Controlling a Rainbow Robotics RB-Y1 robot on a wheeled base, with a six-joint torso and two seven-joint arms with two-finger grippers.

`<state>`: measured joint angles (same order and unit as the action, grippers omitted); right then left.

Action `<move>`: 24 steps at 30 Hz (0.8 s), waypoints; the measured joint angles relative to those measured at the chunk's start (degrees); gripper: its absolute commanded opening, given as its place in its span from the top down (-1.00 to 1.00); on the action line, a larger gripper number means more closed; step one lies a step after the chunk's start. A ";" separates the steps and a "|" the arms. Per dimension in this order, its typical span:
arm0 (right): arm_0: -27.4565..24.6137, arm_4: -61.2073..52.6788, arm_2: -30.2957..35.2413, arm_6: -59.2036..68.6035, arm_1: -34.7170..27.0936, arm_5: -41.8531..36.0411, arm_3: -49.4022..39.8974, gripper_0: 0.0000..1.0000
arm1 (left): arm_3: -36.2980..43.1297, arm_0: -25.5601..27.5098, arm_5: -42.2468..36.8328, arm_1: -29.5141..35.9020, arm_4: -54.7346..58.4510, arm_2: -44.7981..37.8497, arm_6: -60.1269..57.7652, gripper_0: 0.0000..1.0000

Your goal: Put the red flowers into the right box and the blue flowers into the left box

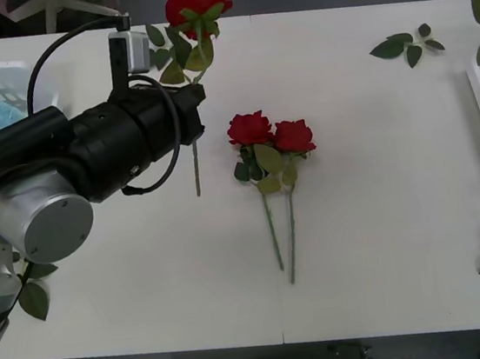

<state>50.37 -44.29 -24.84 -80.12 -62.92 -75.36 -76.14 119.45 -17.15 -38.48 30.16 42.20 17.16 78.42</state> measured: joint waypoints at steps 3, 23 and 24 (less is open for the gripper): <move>0.00 2.35 -0.68 -3.11 -0.79 3.45 4.59 1.00 | -0.02 -1.48 6.24 -0.63 0.00 2.18 0.00 1.00; -0.05 8.89 -12.16 -10.43 -0.89 25.12 24.47 1.00 | -11.76 -12.84 12.98 -21.67 0.13 7.12 4.09 1.00; -0.05 9.80 -12.90 -10.45 -0.89 25.59 24.56 1.00 | -11.76 -12.84 12.98 -21.67 0.46 7.42 4.68 1.00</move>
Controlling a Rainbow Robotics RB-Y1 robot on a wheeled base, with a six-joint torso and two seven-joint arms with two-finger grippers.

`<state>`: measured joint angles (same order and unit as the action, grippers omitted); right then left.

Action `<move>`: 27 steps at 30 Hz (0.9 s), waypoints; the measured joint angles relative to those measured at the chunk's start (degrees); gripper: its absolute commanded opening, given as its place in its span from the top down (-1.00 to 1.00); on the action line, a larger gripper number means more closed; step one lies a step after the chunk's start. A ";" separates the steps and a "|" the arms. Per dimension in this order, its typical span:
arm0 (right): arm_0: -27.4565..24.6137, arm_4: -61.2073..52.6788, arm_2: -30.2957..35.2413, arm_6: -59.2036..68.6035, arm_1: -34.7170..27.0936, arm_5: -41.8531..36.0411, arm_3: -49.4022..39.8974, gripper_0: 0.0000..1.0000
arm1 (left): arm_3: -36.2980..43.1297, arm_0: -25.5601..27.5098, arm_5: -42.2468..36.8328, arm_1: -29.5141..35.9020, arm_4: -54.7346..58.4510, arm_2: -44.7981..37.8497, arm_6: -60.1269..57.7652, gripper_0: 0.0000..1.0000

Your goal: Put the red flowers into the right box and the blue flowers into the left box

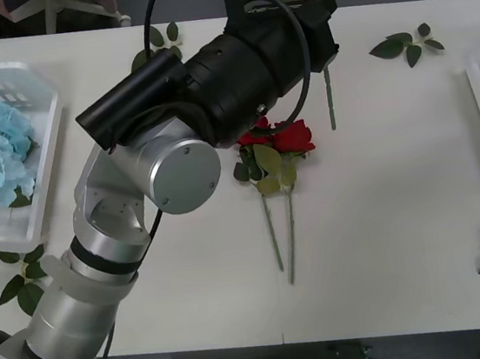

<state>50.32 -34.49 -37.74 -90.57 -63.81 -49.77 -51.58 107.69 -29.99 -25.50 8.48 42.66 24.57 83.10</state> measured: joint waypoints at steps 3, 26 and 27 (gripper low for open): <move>0.00 0.63 -3.01 0.00 0.00 1.29 1.01 1.00 | 0.00 0.00 0.00 0.00 0.19 1.03 0.15 1.00; 0.02 -10.32 -7.28 -0.45 0.00 3.49 4.11 -1.00 | 0.00 0.00 -1.64 0.14 11.50 2.15 1.74 1.00; 0.02 -12.41 -6.83 -1.57 0.00 2.03 2.63 -1.00 | 0.00 0.00 -1.64 0.14 11.65 2.15 1.74 1.00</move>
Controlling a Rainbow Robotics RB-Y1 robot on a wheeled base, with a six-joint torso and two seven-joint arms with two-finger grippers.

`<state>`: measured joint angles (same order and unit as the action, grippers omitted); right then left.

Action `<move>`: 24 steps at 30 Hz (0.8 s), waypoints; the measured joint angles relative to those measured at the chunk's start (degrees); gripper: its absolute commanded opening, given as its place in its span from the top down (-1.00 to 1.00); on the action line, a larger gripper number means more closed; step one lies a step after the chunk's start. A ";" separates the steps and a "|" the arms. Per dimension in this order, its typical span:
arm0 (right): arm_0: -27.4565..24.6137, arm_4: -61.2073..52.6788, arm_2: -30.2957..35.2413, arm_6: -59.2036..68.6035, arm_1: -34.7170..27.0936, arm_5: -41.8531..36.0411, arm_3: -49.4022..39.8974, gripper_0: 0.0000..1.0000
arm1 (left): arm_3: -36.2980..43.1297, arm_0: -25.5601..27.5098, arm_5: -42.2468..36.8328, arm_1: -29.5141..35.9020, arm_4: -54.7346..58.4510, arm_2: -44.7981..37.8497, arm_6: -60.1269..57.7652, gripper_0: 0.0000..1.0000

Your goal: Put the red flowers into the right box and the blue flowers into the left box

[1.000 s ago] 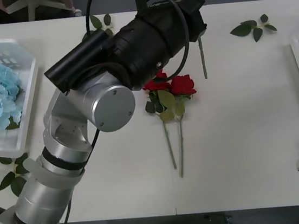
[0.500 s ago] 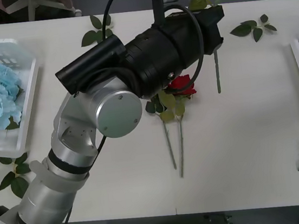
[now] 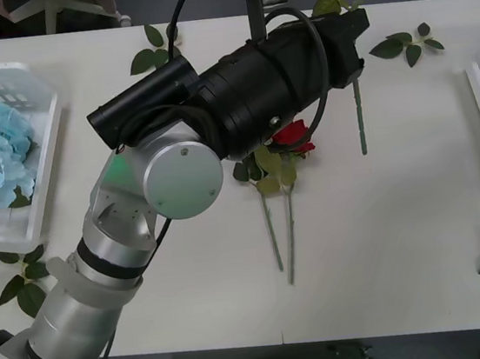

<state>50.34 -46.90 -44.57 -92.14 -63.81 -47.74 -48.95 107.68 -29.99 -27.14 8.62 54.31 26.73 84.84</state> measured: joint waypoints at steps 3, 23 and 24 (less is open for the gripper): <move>-0.02 -7.93 3.08 -7.71 -0.06 -3.35 -5.68 -1.00 | 0.00 0.00 0.00 0.00 0.00 0.00 0.00 1.00; -31.47 -72.76 35.44 -45.73 -7.58 -0.27 -44.96 -1.00 | 0.00 0.00 0.00 0.01 -0.01 0.00 0.00 1.00; -33.17 -75.14 36.16 -48.66 -7.25 -0.28 -45.93 -1.00 | 0.00 0.00 0.00 0.01 -0.01 0.00 0.00 1.00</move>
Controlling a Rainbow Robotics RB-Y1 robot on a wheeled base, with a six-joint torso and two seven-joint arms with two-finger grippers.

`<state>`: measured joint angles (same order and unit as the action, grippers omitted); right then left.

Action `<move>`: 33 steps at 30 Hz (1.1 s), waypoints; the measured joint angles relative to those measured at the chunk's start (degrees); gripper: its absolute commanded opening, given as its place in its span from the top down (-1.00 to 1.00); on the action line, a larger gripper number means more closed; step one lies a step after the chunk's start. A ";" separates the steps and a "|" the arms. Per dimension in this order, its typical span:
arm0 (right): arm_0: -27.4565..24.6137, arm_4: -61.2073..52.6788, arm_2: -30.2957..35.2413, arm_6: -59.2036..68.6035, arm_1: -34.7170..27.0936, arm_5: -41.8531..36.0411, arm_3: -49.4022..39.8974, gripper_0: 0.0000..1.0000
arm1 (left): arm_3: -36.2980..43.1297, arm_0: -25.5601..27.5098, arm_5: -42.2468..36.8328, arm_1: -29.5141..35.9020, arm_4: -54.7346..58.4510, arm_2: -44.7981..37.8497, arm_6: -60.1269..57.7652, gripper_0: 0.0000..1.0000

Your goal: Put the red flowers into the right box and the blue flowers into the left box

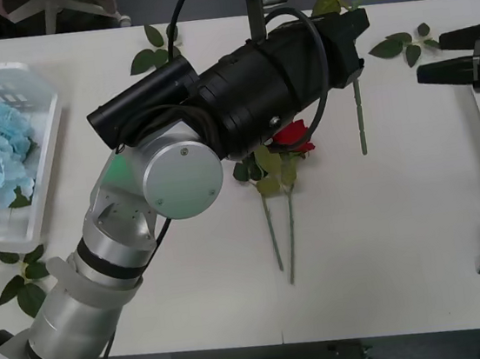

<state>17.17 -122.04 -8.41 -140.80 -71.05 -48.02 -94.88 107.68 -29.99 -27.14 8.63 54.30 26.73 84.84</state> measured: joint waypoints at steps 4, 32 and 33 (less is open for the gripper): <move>-3.24 -6.68 -0.74 -4.94 1.94 -0.60 -2.40 -1.00 | 0.00 0.00 0.00 0.00 0.00 0.00 0.00 1.00; -2.70 -10.18 -2.20 -13.81 22.40 -8.22 -4.54 -1.00 | 0.00 0.00 0.00 0.00 0.00 0.00 0.00 1.00; -2.40 -9.14 -2.20 -13.81 23.35 -8.22 -4.62 -1.00 | 0.00 0.00 0.00 0.00 0.00 0.00 0.00 1.00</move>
<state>14.77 -131.18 -10.61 -154.61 -47.70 -56.23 -99.49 107.67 -29.99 -27.14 8.63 54.30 26.73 84.84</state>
